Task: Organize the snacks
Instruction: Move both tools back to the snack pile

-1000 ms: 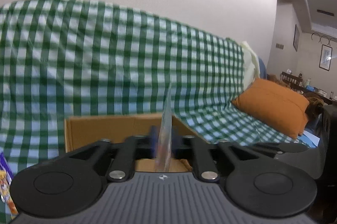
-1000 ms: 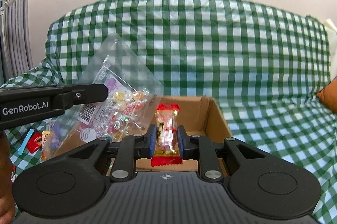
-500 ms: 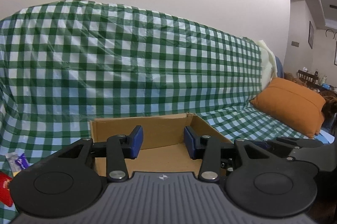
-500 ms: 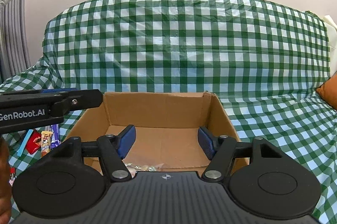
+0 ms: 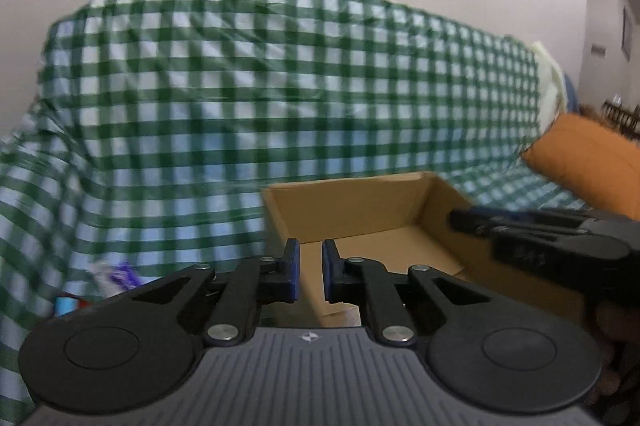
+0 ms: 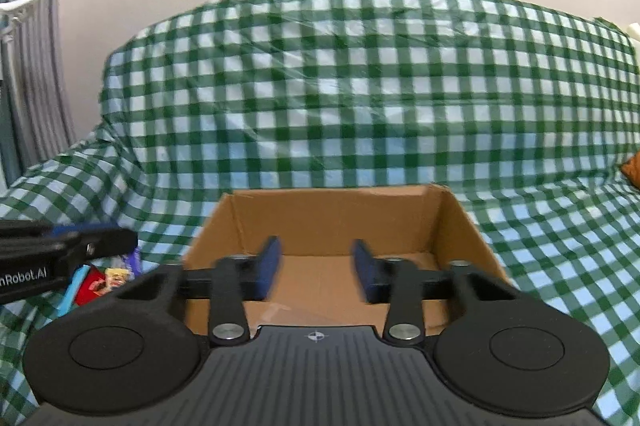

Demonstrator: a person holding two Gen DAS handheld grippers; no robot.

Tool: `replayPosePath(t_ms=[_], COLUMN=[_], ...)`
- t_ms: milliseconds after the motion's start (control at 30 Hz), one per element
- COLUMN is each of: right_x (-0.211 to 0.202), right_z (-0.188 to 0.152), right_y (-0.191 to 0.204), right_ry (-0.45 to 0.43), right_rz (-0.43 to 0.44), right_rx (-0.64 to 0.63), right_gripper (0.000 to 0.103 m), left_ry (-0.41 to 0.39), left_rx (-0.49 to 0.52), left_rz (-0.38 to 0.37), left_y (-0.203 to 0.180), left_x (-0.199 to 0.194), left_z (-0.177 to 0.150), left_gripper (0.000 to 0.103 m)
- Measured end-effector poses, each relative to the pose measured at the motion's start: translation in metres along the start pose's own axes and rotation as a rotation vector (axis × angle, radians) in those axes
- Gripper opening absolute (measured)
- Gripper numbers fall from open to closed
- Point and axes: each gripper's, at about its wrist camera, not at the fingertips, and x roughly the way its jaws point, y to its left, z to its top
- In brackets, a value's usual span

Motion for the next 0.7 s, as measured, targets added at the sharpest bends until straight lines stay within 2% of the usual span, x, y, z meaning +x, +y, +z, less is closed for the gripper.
replayPosePath(t_ms=[67, 233, 300, 400, 433, 467, 500, 567, 700], right_x=[-0.003, -0.007, -0.005, -0.002, -0.002, -0.002, -0.001, -0.001, -0.005], right_z=[0.001, 0.002, 0.001, -0.002, -0.003, -0.004, -0.005, -0.007, -0.009], right_y=[0.005, 0.018, 0.021, 0.026, 0.028, 0.031, 0.036, 0.046, 0.074], right_ry=[-0.018, -0.038, -0.027, -0.007, -0.001, 0.004, 0.010, 0.014, -0.008], right_rz=[0.023, 0.068, 0.075, 0.087, 0.094, 0.101, 0.111, 0.134, 0.205], right_rx=[-0.001, -0.028, -0.027, -0.013, -0.010, -0.011, -0.015, -0.034, -0.116], right_gripper=[0.016, 0.016, 0.016, 0.016, 0.017, 0.017, 0.017, 0.017, 0.017], left_ry=[0.005, -0.007, 0.001, 0.047, 0.137, 0.198, 0.196, 0.188, 0.229], left_rx=[0.027, 0.083, 0.048, -0.047, -0.056, -0.048, -0.062, -0.146, -0.246], left_rz=[0.025, 0.120, 0.151, 0.197, 0.217, 0.281, 0.313, 0.314, 0.362], left_y=[0.016, 0.067, 0.090, 0.125, 0.134, 0.139, 0.147, 0.167, 0.195], left_x=[-0.007, -0.015, -0.014, -0.007, 0.002, 0.010, 0.010, 0.008, 0.009], left_z=[0.011, 0.024, 0.016, -0.022, -0.034, -0.038, -0.039, -0.039, -0.048], left_gripper=[0.012, 0.012, 0.012, 0.012, 0.001, 0.000, 0.000, 0.000, 0.000])
